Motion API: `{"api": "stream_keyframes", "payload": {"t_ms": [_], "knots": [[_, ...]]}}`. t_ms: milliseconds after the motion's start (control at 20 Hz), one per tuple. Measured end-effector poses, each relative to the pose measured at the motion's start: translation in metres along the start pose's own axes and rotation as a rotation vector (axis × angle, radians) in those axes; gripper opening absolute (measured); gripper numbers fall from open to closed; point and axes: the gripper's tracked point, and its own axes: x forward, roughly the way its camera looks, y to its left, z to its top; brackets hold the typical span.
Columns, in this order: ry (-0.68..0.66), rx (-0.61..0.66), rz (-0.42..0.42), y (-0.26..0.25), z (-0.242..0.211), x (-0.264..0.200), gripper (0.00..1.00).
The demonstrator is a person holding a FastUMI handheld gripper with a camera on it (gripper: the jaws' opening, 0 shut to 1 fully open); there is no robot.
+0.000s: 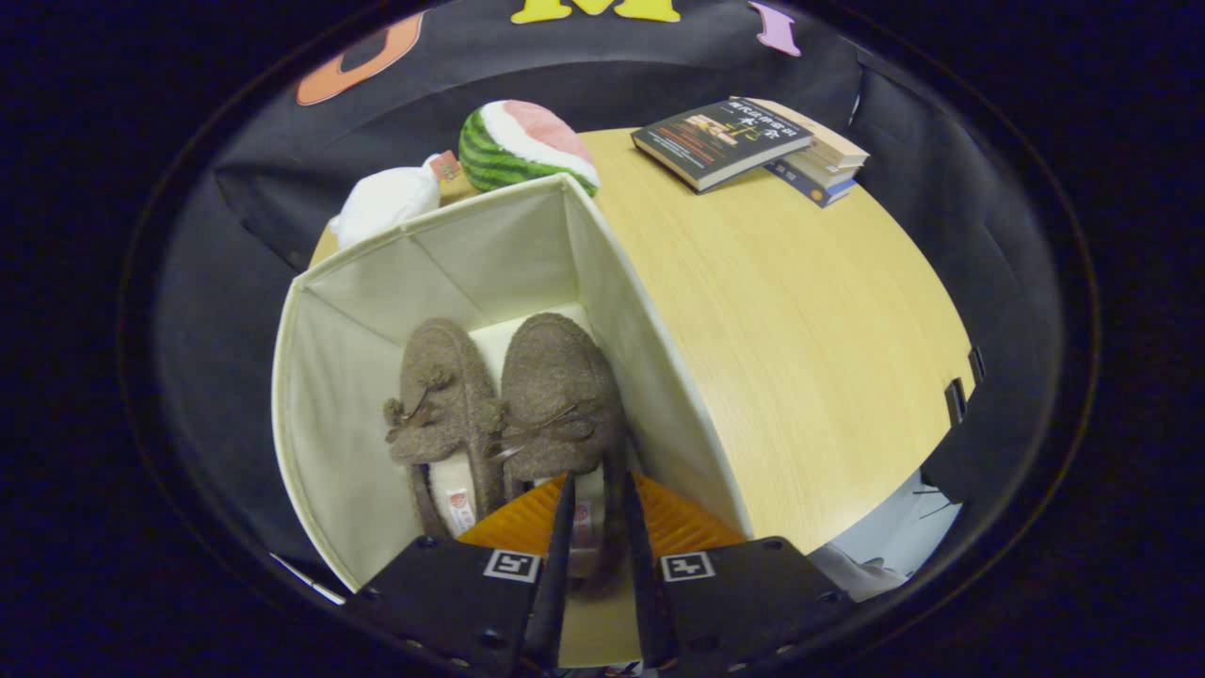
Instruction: Open the storage box then place both shoes into the box .Put the left shoe in first, then the right shoe, with the right side of both shoes facing outward in a uniform manner.
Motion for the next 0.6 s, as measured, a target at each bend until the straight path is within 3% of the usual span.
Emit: {"api": "stream_keyframes", "payload": {"t_ms": [50,100,400,600], "knots": [[-0.005,-0.003,0.033,0.006,0.0,-0.007,0.39],[-0.02,-0.014,0.05,0.01,0.0,-0.012,0.52],[-0.205,-0.117,0.11,0.006,0.023,-0.079,0.96],[-0.369,-0.164,0.126,-0.027,0.049,-0.143,0.99]]}}
